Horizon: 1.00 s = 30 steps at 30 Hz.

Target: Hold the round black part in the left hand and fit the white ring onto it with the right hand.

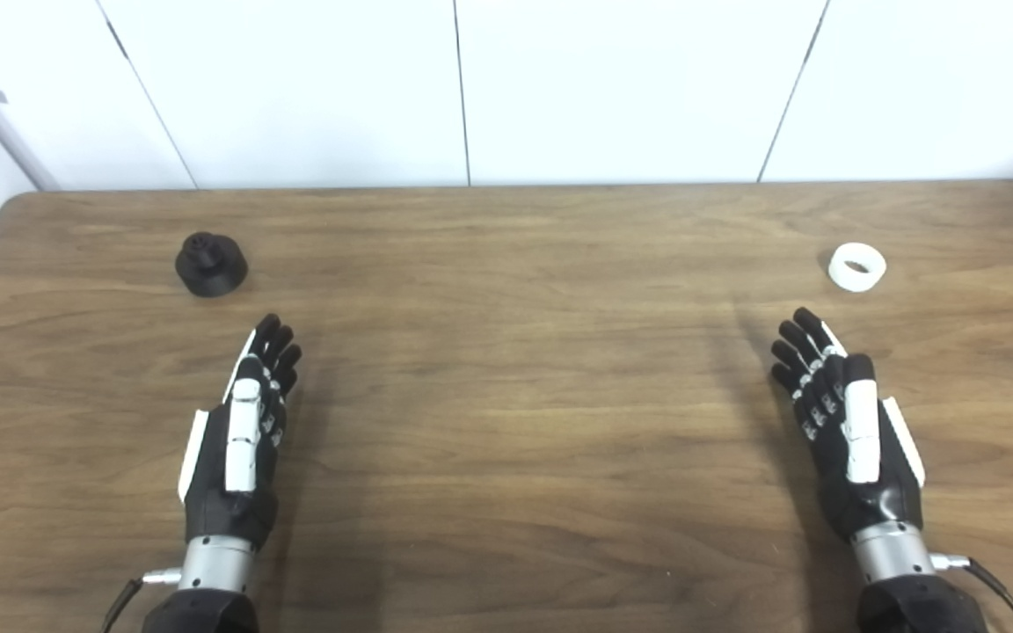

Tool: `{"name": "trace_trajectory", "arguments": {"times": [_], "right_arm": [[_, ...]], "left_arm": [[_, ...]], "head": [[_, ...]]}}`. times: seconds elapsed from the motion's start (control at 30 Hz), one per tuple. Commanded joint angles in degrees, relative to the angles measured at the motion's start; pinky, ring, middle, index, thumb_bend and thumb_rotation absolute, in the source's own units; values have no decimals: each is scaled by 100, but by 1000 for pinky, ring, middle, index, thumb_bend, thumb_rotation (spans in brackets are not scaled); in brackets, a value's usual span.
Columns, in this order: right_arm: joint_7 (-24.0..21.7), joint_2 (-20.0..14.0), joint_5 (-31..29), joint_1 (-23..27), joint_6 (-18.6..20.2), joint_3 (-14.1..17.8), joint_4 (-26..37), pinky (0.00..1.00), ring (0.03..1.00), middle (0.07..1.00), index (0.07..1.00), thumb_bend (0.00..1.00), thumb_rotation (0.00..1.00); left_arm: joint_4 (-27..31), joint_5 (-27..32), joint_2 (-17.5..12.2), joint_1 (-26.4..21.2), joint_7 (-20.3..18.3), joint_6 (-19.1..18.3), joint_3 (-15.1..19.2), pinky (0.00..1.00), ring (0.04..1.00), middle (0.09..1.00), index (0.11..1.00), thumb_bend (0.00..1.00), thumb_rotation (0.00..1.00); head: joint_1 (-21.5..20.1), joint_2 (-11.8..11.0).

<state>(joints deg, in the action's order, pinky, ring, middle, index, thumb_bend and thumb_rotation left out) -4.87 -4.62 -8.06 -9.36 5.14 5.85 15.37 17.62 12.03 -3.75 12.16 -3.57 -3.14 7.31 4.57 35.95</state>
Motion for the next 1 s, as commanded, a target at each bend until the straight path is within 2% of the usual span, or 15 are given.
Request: {"name": "trace_trajectory", "arguments": {"times": [0.0,0.57,0.77,0.97], "right_arm": [[-25,-4,-65,-288,-138,-1,86,936,932,932,926,591,1000],[-73,-44,-91,-293,-156,-10,72,955,947,944,940,559,1000],[-82,-85,-76,-313,-249,28,-69,967,953,946,938,578,1000],[-268,-150,-316,-277,-720,125,-523,961,958,954,949,547,1000]], "left_arm": [[76,-71,0,260,-47,270,-40,1000,966,974,982,401,947],[55,-85,11,263,-49,326,-78,1000,972,976,984,390,949],[-77,-183,41,283,-47,522,-156,1000,969,965,981,370,963],[-224,-260,129,322,-10,584,-228,1000,975,957,970,380,941]], "head": [[2,1],[48,-23],[379,-271],[794,-618]]}}
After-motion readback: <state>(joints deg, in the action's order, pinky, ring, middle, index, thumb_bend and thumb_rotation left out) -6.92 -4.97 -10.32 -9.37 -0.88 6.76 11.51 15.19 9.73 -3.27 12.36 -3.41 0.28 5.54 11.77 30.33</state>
